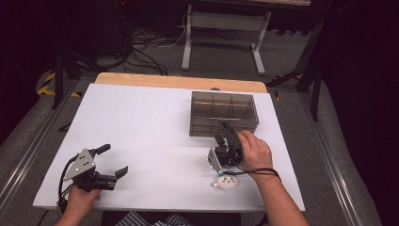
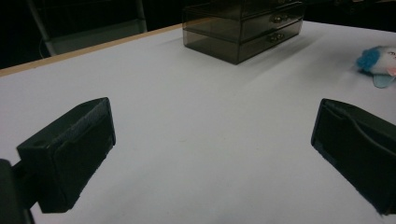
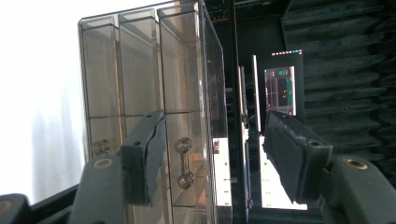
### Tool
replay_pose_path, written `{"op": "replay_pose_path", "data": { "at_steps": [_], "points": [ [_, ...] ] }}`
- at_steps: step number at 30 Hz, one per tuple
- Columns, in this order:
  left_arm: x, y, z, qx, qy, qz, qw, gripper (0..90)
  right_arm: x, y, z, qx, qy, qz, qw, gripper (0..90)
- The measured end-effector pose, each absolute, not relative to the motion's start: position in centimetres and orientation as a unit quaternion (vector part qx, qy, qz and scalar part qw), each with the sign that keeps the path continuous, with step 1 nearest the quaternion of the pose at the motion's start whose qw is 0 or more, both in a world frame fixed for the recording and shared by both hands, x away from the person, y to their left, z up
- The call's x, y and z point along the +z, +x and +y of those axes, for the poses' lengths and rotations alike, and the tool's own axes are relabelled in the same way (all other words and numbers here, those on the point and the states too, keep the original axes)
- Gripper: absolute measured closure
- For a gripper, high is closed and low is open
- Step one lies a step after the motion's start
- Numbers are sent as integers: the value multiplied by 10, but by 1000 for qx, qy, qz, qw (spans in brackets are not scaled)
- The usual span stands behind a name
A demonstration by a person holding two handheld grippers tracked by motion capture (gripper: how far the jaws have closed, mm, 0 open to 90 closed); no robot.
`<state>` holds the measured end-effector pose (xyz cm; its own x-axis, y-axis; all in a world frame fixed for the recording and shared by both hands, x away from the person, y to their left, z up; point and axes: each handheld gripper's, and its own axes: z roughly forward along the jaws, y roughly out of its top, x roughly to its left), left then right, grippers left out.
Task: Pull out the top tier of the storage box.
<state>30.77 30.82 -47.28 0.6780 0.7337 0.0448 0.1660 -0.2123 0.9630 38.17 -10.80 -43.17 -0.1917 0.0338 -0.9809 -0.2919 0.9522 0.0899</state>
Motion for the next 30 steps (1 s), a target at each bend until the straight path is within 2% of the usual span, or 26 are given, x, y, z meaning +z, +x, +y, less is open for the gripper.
{"op": "replay_pose_path", "data": {
  "at_steps": [19,30],
  "points": [
    [-473,308,308,258,735,306,548,5,-442,393,-110,103,-86,754,643,467],
    [-473,308,308,258,736,306,547,5,-448,398,-113,85,-86,759,640,546]
  ]
}}
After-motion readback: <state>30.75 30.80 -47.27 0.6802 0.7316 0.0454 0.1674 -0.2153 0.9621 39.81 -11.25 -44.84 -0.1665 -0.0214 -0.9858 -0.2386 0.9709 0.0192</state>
